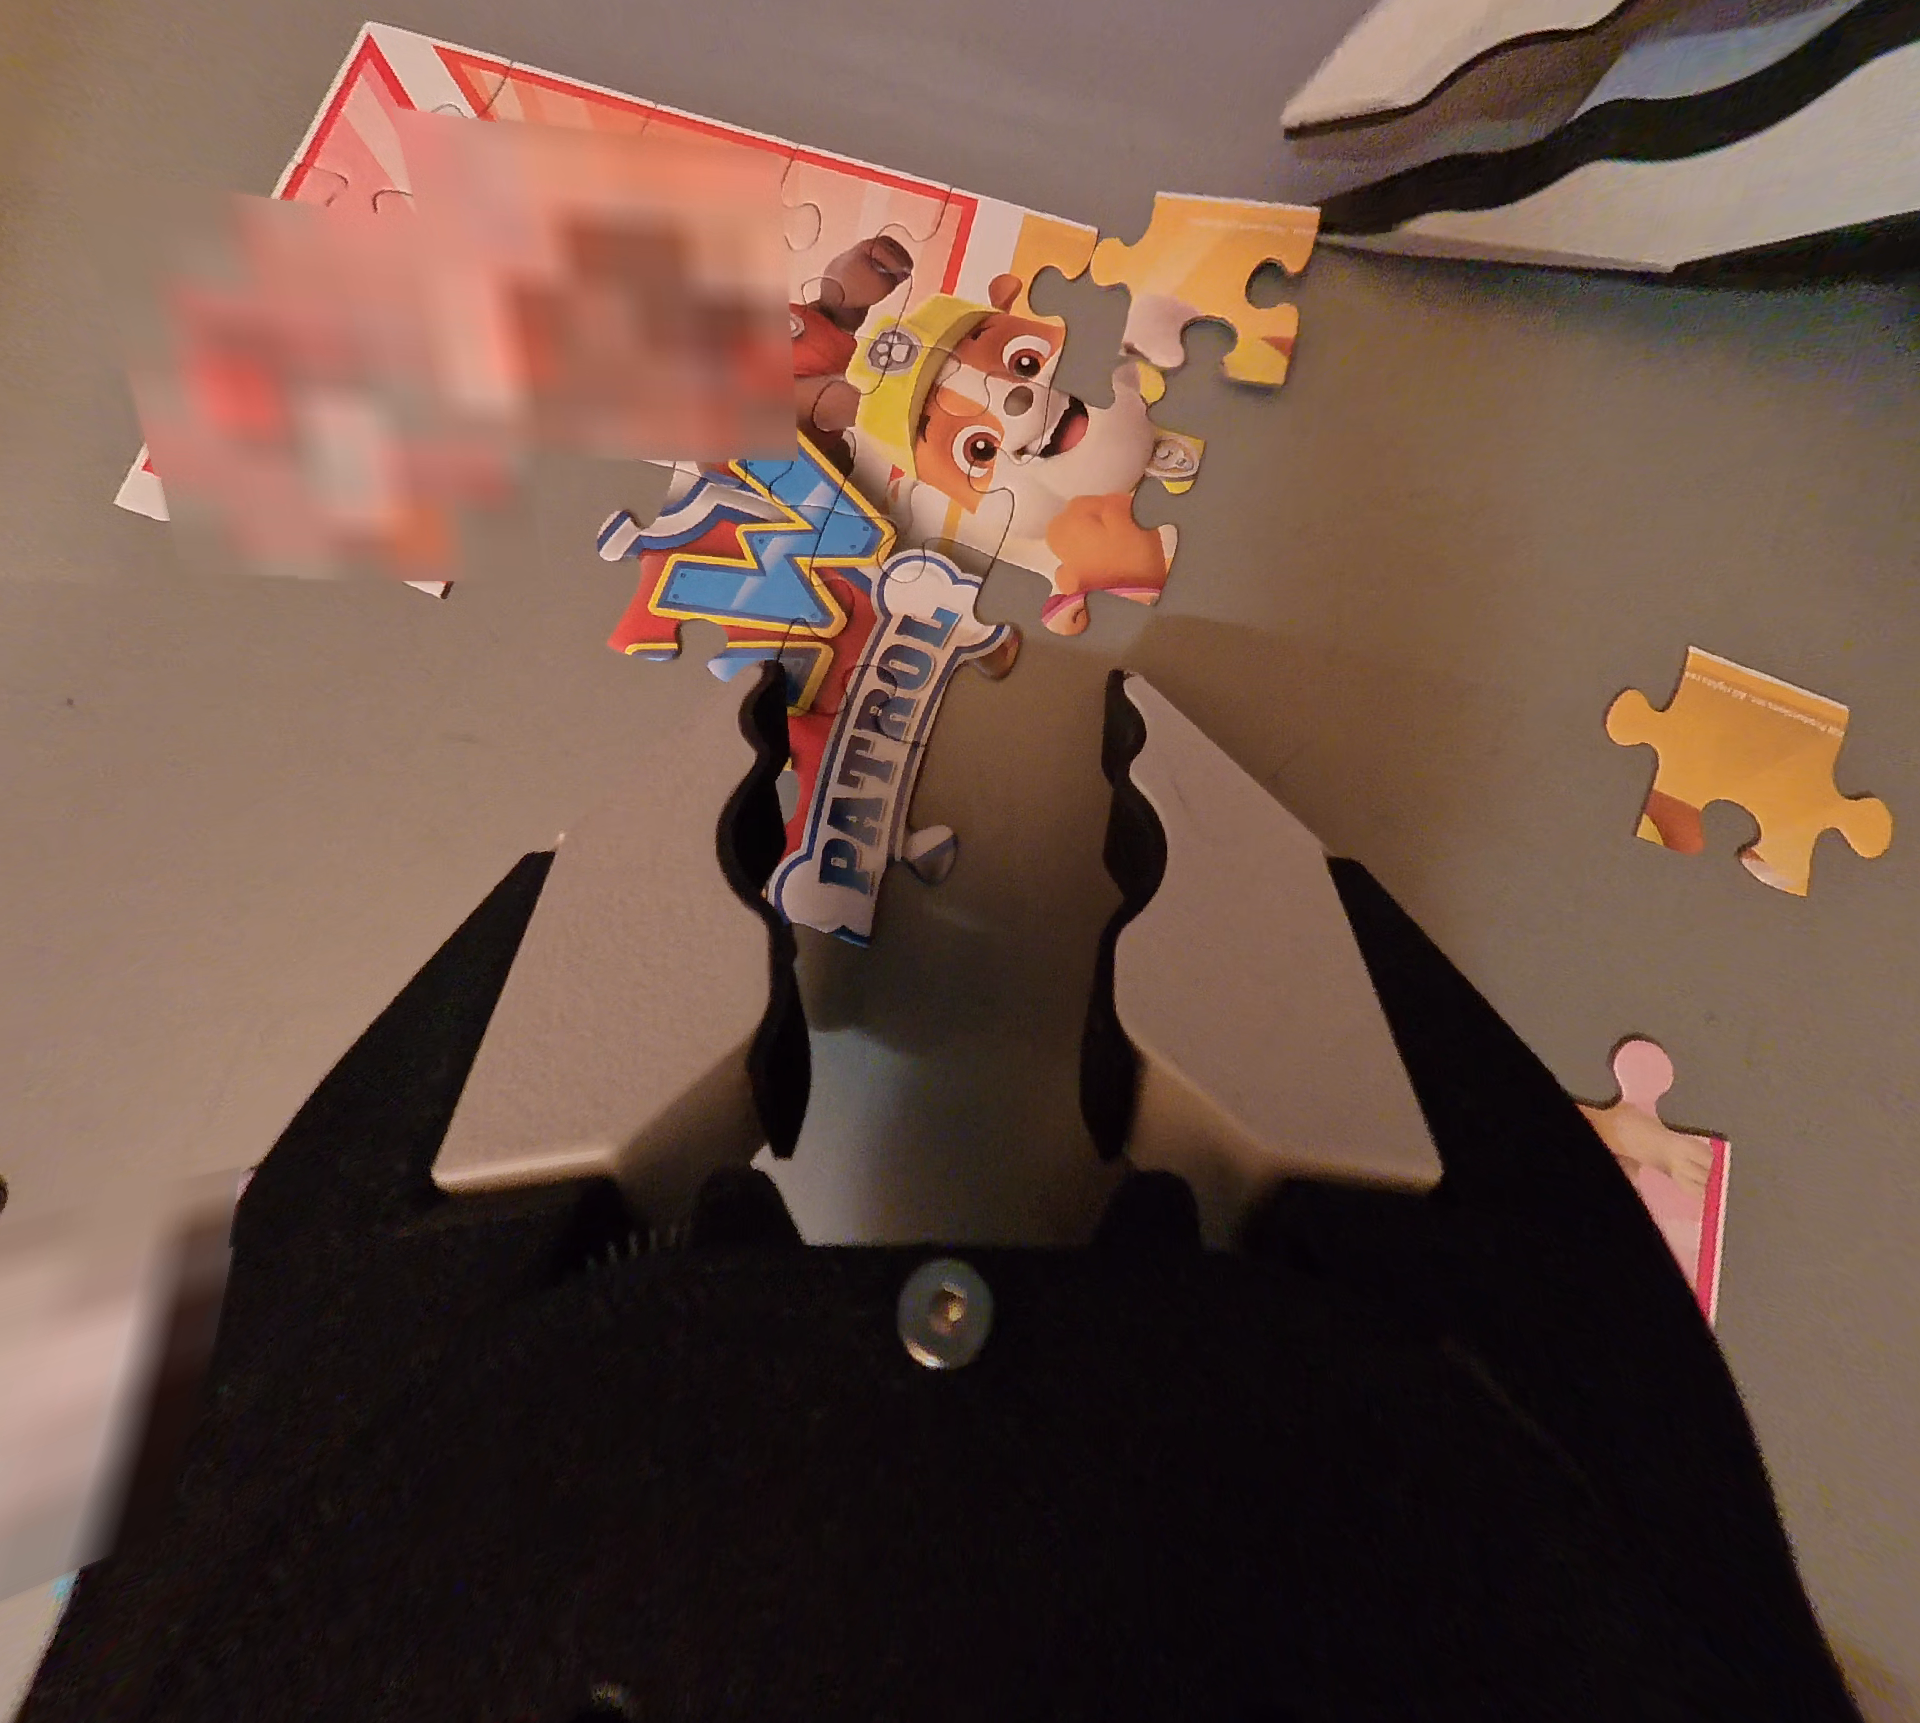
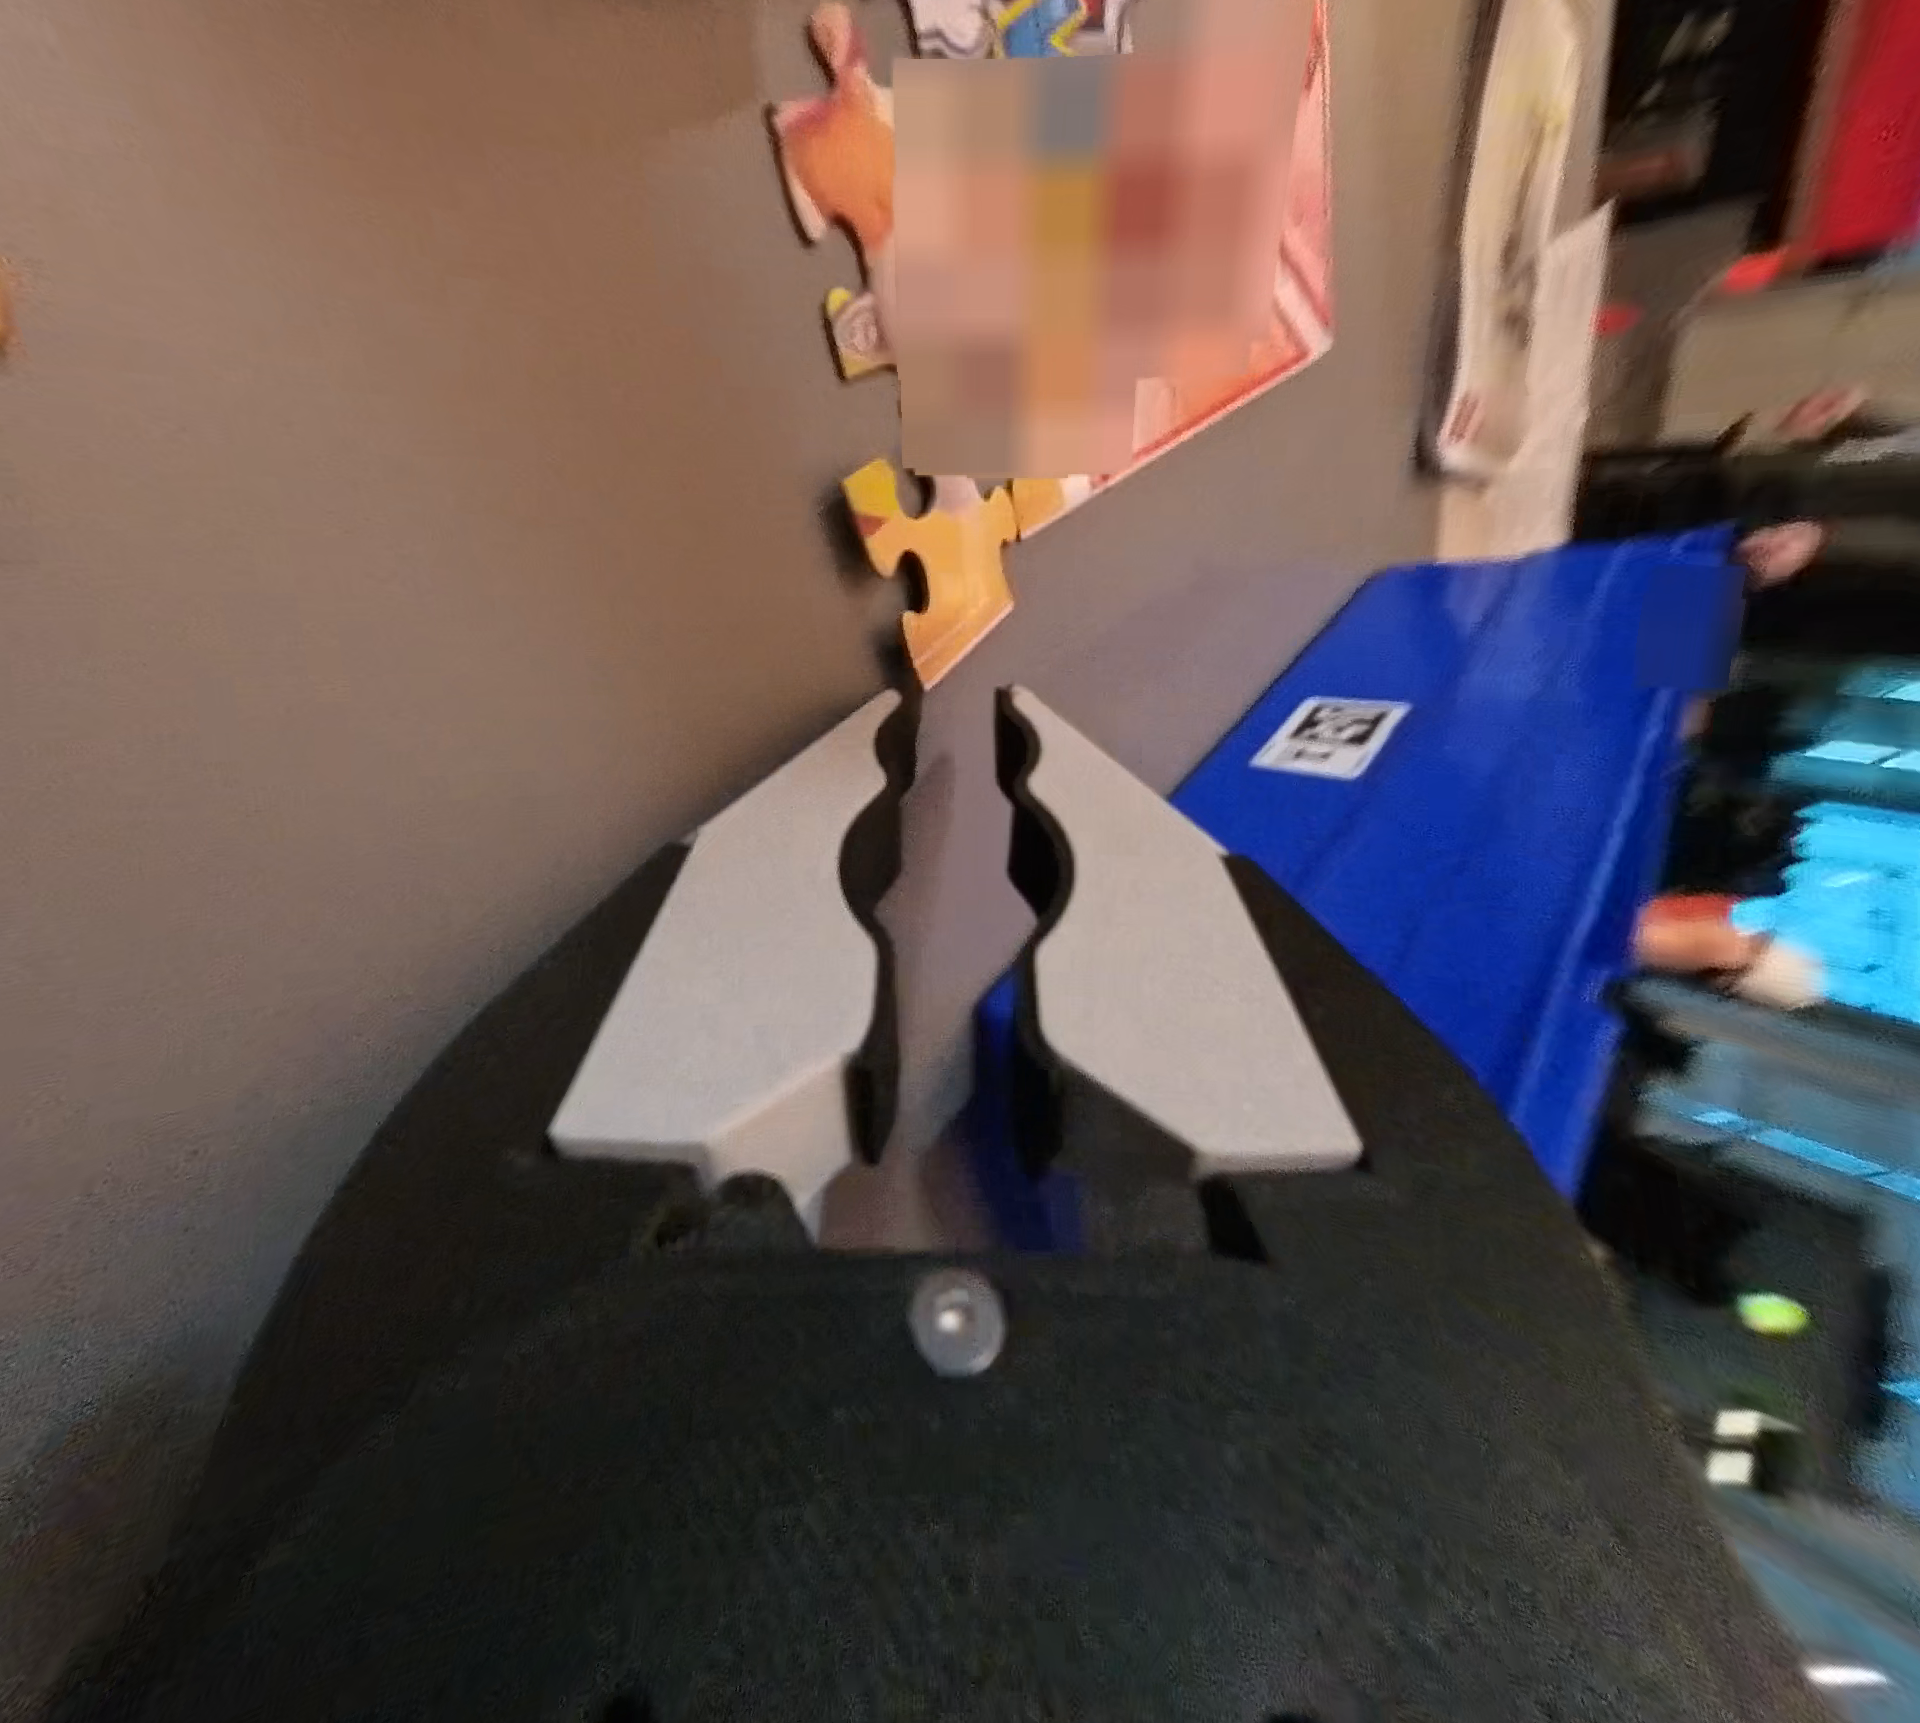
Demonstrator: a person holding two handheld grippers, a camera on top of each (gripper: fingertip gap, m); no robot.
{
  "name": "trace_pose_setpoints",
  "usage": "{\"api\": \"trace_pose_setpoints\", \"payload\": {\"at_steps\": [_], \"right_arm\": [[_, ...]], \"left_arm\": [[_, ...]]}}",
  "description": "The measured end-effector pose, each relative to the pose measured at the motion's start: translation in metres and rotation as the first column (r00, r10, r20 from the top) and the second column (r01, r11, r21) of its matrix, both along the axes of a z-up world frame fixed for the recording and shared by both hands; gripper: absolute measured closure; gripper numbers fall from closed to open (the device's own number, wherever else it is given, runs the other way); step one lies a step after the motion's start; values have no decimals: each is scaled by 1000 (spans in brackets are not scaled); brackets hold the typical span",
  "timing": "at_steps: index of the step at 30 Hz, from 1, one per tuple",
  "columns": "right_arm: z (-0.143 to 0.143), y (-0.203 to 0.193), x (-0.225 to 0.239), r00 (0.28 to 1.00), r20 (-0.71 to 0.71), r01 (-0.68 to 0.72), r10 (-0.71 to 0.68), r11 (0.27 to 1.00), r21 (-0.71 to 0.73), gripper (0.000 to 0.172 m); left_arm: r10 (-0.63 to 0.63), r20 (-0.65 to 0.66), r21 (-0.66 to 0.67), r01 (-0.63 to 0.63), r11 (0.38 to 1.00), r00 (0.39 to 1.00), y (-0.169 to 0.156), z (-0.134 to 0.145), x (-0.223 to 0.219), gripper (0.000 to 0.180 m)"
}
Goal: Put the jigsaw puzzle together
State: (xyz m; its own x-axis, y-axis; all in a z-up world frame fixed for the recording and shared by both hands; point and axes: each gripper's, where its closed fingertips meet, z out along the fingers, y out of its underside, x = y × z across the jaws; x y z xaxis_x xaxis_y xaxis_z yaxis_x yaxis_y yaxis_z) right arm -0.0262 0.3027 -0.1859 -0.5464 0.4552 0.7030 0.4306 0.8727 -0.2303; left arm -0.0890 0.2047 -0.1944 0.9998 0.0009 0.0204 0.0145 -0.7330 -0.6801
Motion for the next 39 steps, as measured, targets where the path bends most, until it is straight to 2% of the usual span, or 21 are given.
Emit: {"api": "trace_pose_setpoints", "payload": {"at_steps": [3,7,12,19,23,30,39], "right_arm": [[-4,0,0,994,17,108,-107,981,-160,172],[-4,5,-6,982,-33,173,-185,959,-225,172],[-2,5,-6,978,-120,142,-169,969,-205,172],[14,1,-11,958,-269,60,-101,986,-156,172],[13,-7,-14,961,-270,17,-64,985,-172,172],[6,-7,-19,964,-263,7,-32,995,-98,172],[6,0,-10,972,-215,66,-96,988,-141,172]], "left_arm": [[0,2,3,0,1000,1000,0,0,0,122],[5,-3,6,-5,1000,1000,0,0,-1,122],[9,-2,14,-9,1000,1000,0,0,-1,122],[11,7,18,-11,1000,1000,1,0,-1,122],[12,5,17,-12,1000,1000,1,0,-1,122],[13,5,18,-13,1000,1000,1,0,-1,122],[14,17,24,-14,1000,1000,1,1,-1,122]]}}
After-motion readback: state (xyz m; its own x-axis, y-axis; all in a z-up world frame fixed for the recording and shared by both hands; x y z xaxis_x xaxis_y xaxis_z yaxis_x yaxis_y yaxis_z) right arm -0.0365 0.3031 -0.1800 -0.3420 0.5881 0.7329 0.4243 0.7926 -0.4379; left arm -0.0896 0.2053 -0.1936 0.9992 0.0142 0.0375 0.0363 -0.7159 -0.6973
